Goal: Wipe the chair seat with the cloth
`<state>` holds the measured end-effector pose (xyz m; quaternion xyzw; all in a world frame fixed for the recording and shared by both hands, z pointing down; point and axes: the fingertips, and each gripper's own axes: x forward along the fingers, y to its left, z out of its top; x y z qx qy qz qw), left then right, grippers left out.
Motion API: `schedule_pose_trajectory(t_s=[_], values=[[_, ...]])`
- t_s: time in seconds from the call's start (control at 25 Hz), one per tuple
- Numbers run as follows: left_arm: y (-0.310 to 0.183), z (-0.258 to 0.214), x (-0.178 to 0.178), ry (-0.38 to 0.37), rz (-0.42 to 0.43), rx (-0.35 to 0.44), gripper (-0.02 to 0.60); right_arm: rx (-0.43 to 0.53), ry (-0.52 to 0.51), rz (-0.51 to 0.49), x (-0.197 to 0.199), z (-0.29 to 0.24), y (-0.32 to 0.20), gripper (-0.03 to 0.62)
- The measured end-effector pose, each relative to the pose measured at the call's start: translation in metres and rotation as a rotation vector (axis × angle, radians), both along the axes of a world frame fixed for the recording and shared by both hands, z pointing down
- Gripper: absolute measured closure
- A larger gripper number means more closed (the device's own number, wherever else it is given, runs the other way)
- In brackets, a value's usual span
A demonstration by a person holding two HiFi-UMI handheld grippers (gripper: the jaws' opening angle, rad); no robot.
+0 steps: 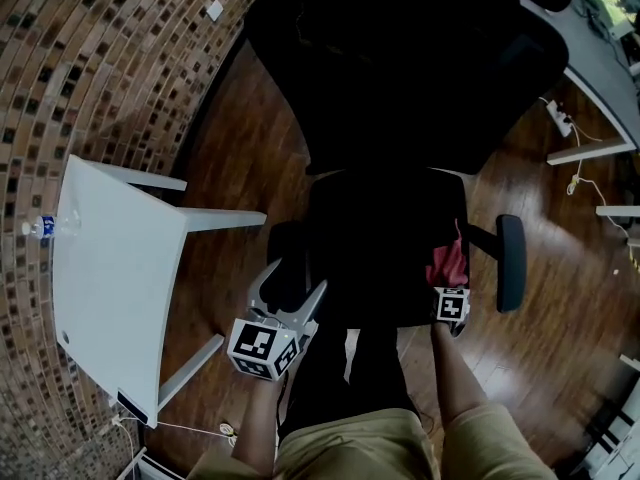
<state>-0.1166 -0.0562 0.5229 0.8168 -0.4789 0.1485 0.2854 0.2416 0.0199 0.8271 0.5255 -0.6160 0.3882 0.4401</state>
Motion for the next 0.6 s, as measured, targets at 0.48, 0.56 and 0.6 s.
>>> schedule_pose_trajectory(t_s=[0.48, 0.56, 0.6], values=[[0.015, -0.001, -0.045, -0.051, -0.066, -0.008, 0.267, -0.12, -0.735, -0.553, -0.387, -0.003, 0.066, 0.576], [0.014, 0.002, -0.044, -0.05, -0.063, -0.013, 0.267, -0.102, -0.697, -0.485, -0.354, -0.002, 0.052, 0.576], [0.014, 0.005, -0.041, -0.046, -0.057, -0.017, 0.267, -0.091, -0.625, -0.466, -0.326, 0.004, 0.046, 0.576]])
